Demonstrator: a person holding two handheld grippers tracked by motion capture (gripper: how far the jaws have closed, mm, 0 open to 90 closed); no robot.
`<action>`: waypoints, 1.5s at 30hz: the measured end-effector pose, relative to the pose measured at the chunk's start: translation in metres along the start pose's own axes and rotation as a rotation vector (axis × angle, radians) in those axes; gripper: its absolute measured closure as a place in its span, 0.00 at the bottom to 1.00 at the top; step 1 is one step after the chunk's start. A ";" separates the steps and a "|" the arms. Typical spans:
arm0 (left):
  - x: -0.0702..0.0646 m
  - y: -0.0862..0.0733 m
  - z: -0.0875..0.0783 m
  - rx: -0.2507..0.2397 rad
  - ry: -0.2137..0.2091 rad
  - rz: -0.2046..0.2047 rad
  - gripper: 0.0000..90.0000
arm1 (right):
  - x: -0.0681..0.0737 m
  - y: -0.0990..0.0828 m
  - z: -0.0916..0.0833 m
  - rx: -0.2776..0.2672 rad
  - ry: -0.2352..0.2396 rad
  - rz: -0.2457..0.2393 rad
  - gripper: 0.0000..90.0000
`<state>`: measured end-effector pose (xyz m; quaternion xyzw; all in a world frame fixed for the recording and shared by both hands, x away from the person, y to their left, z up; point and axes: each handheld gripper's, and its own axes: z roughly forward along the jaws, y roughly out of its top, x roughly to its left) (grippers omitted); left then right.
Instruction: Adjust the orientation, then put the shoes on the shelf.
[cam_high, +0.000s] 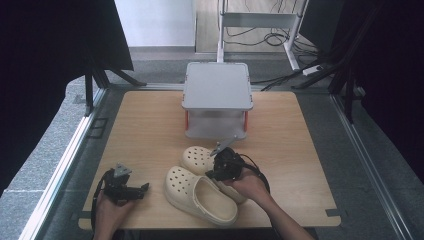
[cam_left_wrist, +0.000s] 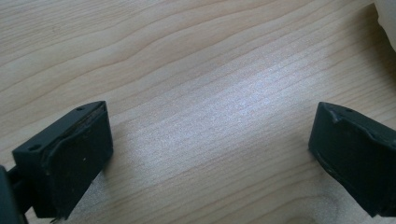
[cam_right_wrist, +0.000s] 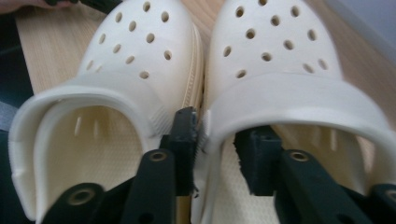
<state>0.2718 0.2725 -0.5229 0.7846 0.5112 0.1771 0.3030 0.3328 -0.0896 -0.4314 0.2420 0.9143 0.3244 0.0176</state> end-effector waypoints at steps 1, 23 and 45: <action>0.000 0.000 0.000 0.000 0.000 0.001 0.00 | -0.002 -0.001 -0.004 -0.008 0.007 0.005 0.72; 0.000 0.000 0.000 0.000 -0.001 -0.003 0.00 | 0.006 -0.014 -0.013 0.052 0.065 -0.031 0.19; 0.000 0.000 0.000 -0.001 0.000 -0.002 0.00 | 0.021 0.007 0.034 0.183 -0.050 -0.100 0.57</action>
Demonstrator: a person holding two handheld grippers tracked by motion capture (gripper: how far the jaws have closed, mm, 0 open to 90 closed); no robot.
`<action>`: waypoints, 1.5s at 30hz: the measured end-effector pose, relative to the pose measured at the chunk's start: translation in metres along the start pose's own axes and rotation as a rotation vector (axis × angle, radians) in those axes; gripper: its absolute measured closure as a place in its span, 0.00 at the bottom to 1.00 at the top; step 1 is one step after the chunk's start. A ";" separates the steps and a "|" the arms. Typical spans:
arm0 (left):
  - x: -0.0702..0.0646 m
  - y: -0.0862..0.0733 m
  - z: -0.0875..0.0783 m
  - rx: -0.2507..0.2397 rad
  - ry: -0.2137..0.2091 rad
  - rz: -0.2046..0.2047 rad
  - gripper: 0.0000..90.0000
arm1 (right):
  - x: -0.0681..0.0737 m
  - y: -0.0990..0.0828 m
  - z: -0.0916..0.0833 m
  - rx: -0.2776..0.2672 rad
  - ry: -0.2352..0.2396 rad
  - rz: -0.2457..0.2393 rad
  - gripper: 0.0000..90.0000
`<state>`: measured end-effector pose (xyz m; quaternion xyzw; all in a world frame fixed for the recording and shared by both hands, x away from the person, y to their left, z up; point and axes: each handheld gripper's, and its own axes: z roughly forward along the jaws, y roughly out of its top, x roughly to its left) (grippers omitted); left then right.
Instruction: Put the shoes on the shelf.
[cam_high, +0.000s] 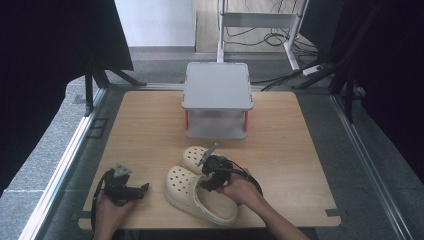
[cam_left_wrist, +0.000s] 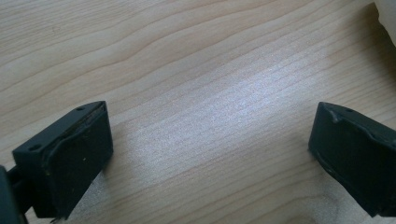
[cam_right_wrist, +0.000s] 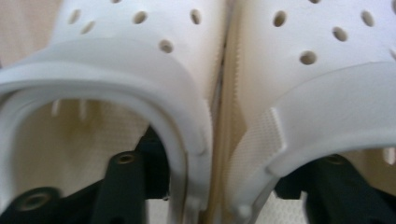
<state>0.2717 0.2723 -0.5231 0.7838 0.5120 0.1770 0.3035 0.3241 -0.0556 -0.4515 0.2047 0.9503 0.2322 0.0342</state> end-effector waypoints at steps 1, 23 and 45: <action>0.000 0.000 0.000 0.000 0.000 0.000 0.00 | 0.000 0.000 0.001 0.003 -0.001 -0.001 0.60; 0.000 0.000 0.000 -0.001 -0.001 -0.001 0.00 | -0.004 0.009 -0.031 -0.004 0.037 0.057 0.71; 0.000 0.000 0.000 0.001 0.000 0.005 0.00 | -0.014 0.029 -0.101 -0.035 0.011 0.115 0.71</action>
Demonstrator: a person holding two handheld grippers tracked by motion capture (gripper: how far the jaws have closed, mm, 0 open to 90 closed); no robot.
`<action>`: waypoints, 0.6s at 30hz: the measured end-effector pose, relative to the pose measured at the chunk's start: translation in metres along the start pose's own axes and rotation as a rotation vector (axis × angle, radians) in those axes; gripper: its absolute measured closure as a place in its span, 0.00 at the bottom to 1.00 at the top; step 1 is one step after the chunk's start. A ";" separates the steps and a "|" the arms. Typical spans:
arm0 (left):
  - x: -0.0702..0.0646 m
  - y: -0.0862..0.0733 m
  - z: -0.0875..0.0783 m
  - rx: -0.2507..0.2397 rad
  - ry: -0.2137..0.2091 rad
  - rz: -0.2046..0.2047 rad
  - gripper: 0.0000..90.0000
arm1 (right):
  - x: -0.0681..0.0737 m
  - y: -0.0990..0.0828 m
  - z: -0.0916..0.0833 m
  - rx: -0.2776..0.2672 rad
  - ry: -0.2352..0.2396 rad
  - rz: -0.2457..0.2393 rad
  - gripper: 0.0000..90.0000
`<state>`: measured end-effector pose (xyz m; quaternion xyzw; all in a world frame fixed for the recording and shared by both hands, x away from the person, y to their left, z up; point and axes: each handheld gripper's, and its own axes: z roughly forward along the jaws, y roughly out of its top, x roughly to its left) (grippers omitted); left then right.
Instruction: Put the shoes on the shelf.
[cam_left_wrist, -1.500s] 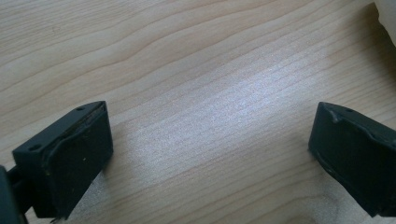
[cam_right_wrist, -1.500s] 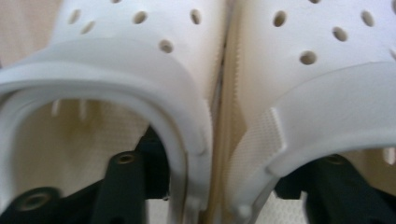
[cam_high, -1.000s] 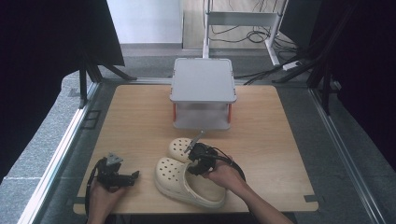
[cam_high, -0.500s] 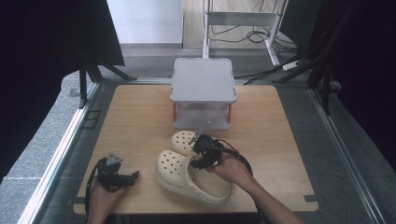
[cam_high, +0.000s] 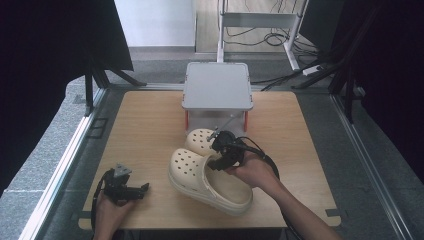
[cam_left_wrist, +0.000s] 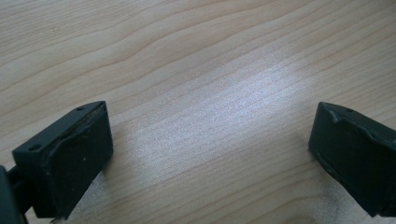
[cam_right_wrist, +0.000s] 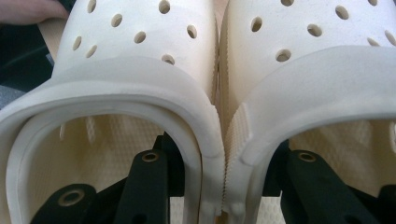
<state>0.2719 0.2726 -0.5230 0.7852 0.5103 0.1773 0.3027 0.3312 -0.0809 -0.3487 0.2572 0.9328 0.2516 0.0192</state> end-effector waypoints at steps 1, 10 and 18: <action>0.000 0.000 0.000 0.000 0.000 0.000 0.00 | -0.001 0.002 -0.004 0.002 -0.006 0.007 0.71; 0.000 0.000 0.000 -0.002 0.000 -0.002 0.00 | -0.008 0.016 -0.032 -0.004 -0.035 0.038 0.71; 0.000 0.000 0.000 0.003 -0.005 -0.002 0.00 | -0.017 0.033 -0.056 -0.020 -0.062 0.079 0.71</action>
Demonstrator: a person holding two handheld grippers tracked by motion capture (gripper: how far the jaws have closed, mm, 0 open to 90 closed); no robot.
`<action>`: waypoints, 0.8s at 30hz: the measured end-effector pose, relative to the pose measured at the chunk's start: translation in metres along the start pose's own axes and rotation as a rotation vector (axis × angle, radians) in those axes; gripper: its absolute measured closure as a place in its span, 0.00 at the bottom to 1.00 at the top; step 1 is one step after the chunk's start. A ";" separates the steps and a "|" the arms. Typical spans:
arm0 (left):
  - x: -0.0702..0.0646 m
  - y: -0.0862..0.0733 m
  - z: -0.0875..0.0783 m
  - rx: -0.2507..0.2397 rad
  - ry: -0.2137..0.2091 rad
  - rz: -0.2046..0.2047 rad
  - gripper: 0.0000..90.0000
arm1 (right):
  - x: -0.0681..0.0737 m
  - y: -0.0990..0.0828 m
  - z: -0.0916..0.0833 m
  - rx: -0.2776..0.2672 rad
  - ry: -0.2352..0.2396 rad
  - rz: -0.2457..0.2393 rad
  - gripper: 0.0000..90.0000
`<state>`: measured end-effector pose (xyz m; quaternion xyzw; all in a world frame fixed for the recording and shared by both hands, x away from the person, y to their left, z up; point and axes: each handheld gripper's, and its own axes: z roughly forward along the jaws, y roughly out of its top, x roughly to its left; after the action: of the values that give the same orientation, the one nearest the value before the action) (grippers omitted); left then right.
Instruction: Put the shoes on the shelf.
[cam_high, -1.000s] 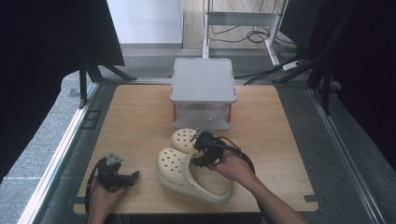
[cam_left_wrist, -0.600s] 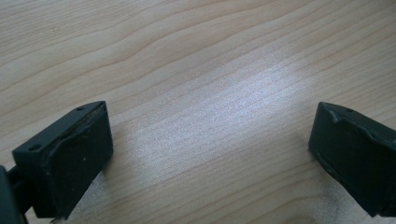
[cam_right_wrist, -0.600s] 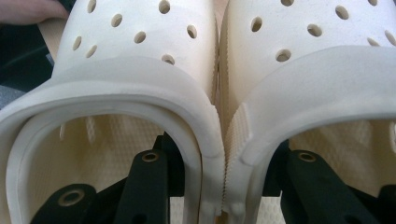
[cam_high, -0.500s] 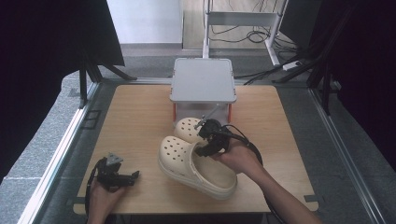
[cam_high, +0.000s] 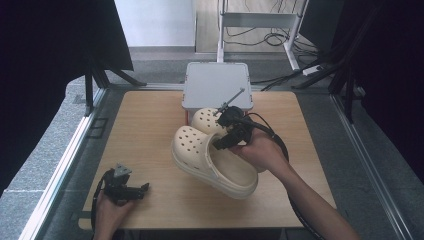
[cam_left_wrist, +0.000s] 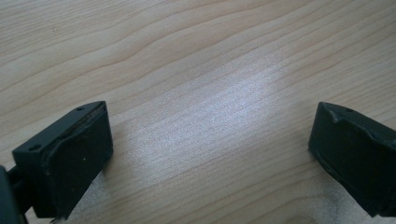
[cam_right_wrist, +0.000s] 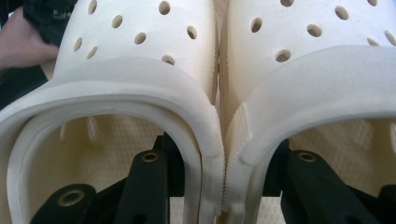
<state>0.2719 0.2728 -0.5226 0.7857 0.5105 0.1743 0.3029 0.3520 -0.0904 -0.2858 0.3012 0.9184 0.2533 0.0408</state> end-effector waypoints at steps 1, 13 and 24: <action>0.000 0.000 0.000 0.000 0.000 0.000 0.00 | -0.001 0.002 -0.002 -0.001 -0.003 0.006 0.71; 0.000 0.000 0.000 0.000 0.000 -0.001 0.00 | -0.026 0.034 -0.016 -0.026 -0.071 0.085 0.71; 0.000 0.000 0.000 -0.004 0.004 0.001 0.00 | -0.058 0.071 -0.001 -0.041 -0.178 0.212 0.71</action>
<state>0.2720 0.2726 -0.5229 0.7849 0.5105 0.1771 0.3033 0.4370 -0.0753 -0.2546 0.4171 0.8688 0.2470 0.1011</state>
